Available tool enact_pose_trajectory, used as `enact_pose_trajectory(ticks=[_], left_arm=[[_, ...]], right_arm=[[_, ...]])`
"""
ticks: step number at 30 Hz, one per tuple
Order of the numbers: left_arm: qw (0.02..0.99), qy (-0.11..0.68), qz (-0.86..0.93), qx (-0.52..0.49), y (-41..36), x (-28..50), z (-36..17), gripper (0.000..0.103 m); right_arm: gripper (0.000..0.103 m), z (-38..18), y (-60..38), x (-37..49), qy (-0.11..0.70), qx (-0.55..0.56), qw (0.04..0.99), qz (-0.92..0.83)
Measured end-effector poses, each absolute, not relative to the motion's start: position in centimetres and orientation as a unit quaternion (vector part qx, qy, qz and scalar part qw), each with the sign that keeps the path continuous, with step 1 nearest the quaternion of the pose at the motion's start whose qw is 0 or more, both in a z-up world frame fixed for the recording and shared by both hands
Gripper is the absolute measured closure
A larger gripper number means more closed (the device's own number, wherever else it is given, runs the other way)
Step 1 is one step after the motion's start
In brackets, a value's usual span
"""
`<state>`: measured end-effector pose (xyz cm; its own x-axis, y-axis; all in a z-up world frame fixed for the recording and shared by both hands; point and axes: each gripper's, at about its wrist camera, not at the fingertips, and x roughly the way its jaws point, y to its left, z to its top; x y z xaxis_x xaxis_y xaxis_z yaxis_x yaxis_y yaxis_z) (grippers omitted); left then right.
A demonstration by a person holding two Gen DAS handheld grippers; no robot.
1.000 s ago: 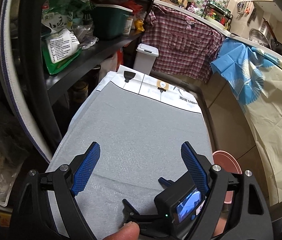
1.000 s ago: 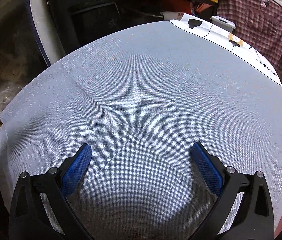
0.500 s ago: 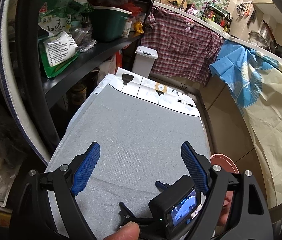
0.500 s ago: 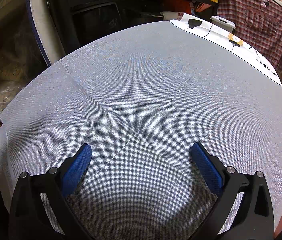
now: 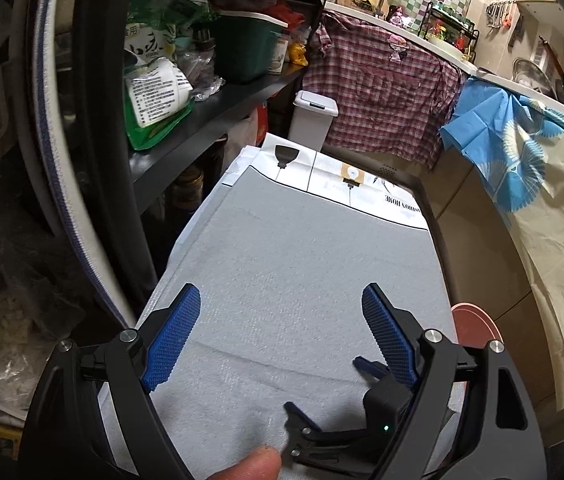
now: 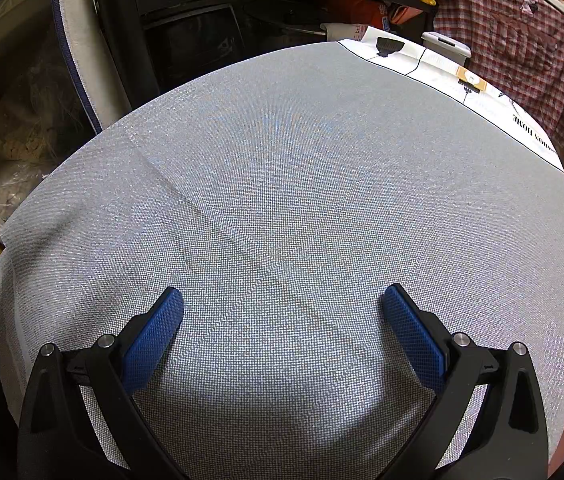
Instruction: Collect trash
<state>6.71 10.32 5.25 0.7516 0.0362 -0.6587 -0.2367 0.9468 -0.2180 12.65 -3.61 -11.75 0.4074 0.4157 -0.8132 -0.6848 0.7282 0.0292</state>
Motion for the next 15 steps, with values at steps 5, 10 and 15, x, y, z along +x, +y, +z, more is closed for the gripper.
enact_pose_trajectory(ticks=[5, 10, 15], left_arm=[[0.933, 0.327, 0.073, -0.131, 10.3, 4.9, 6.2, 0.023], [0.94, 0.316, 0.066, -0.108, 9.8, 2.0, 6.0, 0.023], [0.944, 0.319, 0.022, -0.085, 5.6, -0.6, 3.9, 0.022]], right_arm=[[0.005, -11.7, -3.6, 12.4, 0.434, -0.157, 0.825, 0.326], [0.005, -7.4, -7.6, 11.0, 0.442, -0.11, 0.855, 0.247], [0.005, -0.1, -17.4, 3.0, 0.315, -0.057, 0.946, 0.056]])
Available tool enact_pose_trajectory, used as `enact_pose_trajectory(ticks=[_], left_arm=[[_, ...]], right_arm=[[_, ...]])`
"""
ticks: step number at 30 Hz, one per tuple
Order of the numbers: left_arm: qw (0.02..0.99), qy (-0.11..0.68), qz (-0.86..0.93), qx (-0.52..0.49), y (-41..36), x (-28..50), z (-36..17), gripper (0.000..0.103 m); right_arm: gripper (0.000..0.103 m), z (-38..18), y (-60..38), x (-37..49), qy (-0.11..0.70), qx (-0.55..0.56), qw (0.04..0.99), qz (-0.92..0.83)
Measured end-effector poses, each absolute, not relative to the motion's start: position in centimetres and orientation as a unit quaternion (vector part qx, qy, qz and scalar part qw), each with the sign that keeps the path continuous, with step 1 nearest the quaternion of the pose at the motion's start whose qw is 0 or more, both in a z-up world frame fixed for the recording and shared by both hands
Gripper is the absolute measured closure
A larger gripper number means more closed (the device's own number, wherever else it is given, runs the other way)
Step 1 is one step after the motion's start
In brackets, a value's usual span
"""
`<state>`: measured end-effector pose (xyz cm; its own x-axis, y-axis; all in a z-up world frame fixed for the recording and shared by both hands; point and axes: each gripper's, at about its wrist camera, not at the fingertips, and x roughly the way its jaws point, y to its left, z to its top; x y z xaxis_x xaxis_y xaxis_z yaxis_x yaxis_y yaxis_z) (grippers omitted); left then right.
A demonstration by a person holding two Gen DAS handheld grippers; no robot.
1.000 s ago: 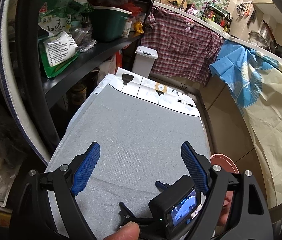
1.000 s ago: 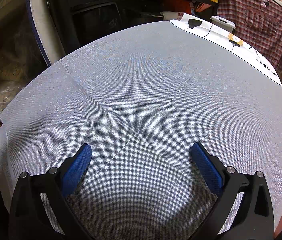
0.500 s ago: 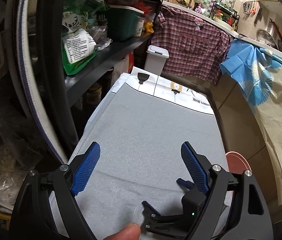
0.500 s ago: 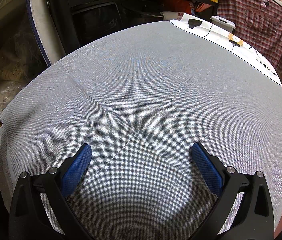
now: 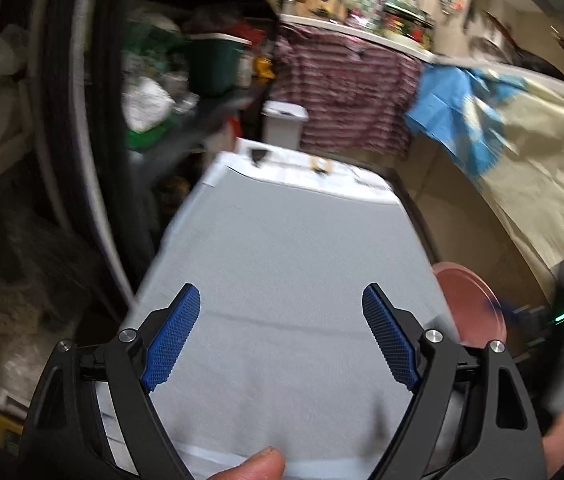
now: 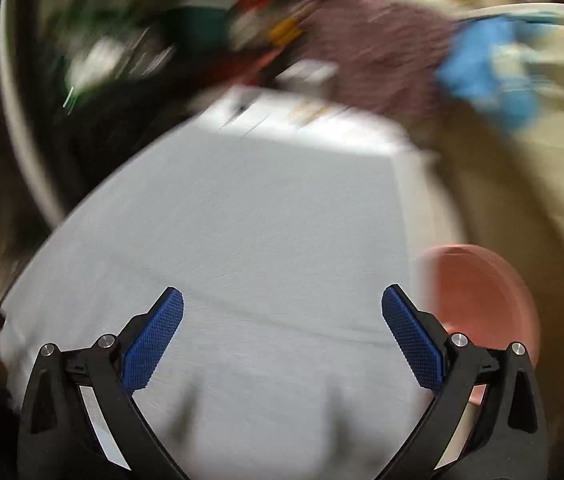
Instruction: Collect trash
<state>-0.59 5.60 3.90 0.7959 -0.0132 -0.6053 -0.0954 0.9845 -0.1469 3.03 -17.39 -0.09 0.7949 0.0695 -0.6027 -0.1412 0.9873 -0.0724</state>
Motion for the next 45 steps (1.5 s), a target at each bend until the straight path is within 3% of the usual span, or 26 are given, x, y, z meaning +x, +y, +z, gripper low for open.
enact_pose_trajectory(ticks=[4, 13, 45], left_arm=[[0.942, 0.328, -0.04, -0.05, -0.5, -1.1, 1.8, 0.022], [0.941, 0.323, -0.103, -0.016, -7.9, -1.0, -1.0, 0.022], [0.939, 0.32, -0.121, -0.016, -9.2, -1.2, -1.1, 0.022]], right_arm=[[0.005, 1.1, -22.9, -1.4, 0.272, -0.031, 0.96, -0.062], [0.005, -0.9, -28.2, -2.6, 0.31, -0.017, 0.945, -0.102], [0.005, -1.9, -29.3, -2.3, 0.324, 0.01, 0.939, -0.115]])
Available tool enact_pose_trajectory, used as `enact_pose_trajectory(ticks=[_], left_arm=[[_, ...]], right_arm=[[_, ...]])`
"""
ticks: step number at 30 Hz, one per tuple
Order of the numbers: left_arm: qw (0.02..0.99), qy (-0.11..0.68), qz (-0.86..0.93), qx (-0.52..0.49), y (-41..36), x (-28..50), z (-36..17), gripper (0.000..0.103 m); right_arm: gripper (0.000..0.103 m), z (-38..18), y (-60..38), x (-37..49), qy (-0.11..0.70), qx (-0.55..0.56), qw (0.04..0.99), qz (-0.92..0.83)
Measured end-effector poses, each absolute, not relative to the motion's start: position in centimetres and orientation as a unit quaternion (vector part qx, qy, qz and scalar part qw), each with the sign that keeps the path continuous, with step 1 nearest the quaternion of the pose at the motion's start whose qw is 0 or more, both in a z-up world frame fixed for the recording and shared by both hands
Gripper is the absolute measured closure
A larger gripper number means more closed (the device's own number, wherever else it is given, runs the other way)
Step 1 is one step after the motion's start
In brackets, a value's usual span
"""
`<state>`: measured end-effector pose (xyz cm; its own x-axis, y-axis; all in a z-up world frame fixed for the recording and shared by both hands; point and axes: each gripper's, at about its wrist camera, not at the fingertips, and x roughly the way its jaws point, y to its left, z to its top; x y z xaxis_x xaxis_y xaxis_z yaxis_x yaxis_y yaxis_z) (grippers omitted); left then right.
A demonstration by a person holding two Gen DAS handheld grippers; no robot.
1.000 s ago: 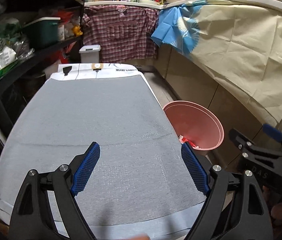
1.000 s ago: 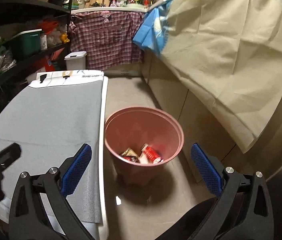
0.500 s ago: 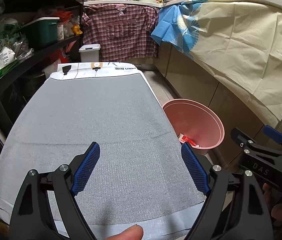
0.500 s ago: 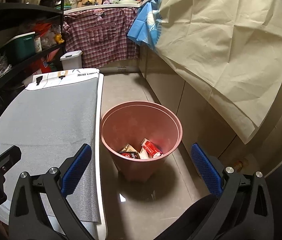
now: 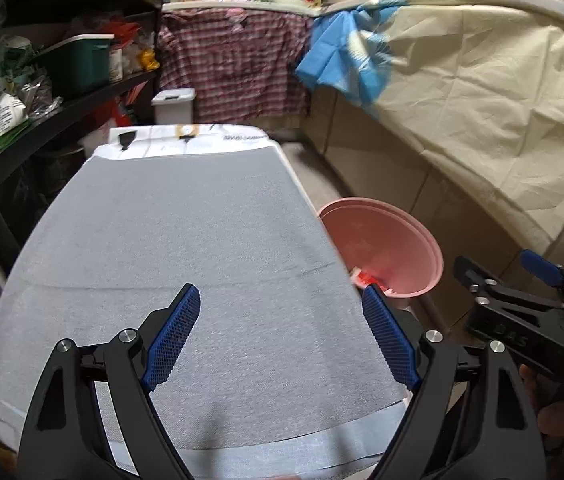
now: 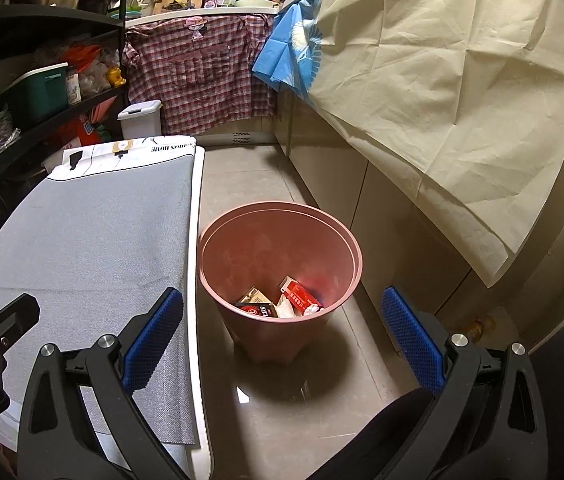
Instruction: Collect trash
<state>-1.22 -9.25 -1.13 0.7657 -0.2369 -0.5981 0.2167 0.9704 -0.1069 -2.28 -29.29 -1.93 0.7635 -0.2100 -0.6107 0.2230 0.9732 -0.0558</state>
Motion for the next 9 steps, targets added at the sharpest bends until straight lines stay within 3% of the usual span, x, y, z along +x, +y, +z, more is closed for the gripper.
enact_pose_trajectory(ticks=[9], left_arm=[[0.934, 0.343, -0.101, -0.008, -9.54, -0.7, -1.75, 0.022]], right_arm=[[0.005, -1.9, -29.3, -2.27, 0.324, 0.011, 0.939, -0.116]])
